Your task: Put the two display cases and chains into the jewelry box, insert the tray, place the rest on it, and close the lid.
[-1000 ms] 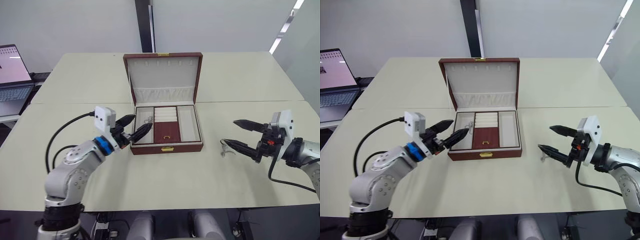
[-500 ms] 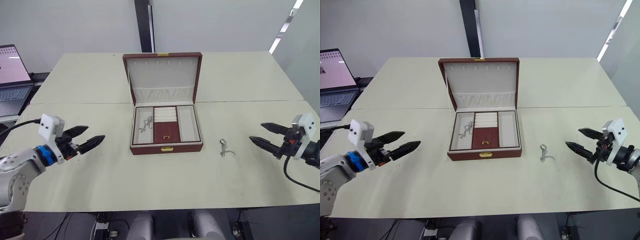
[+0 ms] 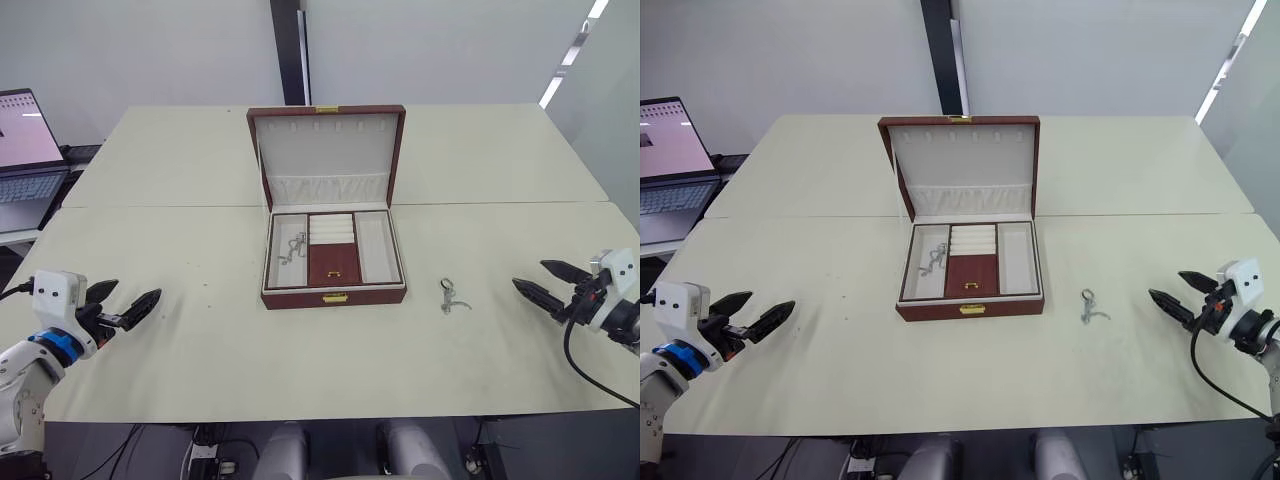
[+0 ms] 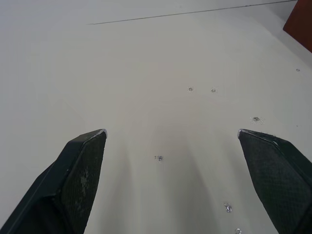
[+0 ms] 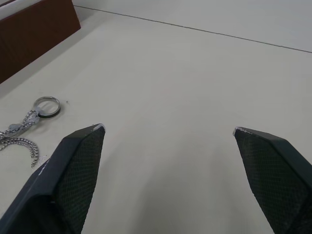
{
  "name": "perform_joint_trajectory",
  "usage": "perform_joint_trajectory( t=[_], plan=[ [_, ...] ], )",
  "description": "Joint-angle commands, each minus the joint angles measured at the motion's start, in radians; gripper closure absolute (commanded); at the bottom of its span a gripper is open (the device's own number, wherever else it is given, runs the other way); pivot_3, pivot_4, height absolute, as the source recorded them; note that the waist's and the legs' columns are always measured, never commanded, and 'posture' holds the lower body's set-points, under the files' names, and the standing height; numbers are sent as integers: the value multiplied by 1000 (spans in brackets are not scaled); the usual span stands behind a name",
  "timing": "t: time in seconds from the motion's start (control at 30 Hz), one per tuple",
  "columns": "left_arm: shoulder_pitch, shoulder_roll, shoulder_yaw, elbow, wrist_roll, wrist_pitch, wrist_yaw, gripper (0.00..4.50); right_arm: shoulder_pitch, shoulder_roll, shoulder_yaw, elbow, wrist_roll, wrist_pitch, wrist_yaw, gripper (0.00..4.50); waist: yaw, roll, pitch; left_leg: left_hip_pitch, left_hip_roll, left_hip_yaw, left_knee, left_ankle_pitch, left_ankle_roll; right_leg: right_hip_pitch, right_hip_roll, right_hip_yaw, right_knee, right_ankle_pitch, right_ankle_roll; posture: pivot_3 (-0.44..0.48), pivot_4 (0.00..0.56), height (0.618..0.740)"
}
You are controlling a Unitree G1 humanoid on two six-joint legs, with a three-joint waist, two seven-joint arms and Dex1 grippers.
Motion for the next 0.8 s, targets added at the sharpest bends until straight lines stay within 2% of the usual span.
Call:
perform_joint_trajectory(
  t=[0.03, 0.5, 0.67, 0.8],
  plan=[
    [2, -1, 41, -10, -4, -24, 10, 18, -19, -7, -27, 8, -4, -29, -2, 0, 0, 0, 0, 0, 0, 0, 0, 0, 0, 0, 0, 0, 0, 0, 0, 0, 150, 740],
    [30, -5, 20, -93, -22, 28, 12, 18, -1, -1, -34, -42, 16, -6, -6, 0, 0, 0, 0, 0, 0, 0, 0, 0, 0, 0, 0, 0, 0, 0, 0, 0, 150, 740],
    [31, -4, -1, -213, -67, 66, -35, 18, 60, 20, -33, -209, 65, 67, -17, 0, 0, 0, 0, 0, 0, 0, 0, 0, 0, 0, 0, 0, 0, 0, 0, 0, 150, 740],
    [61, 4, -61, -397, -112, 112, -101, 18, 131, 50, -36, -369, 108, 141, -60, 0, 1, 0, 0, -1, 0, 0, 0, 0, 0, 0, -1, 0, 0, 0, 0, 0, 150, 740]
  ],
)
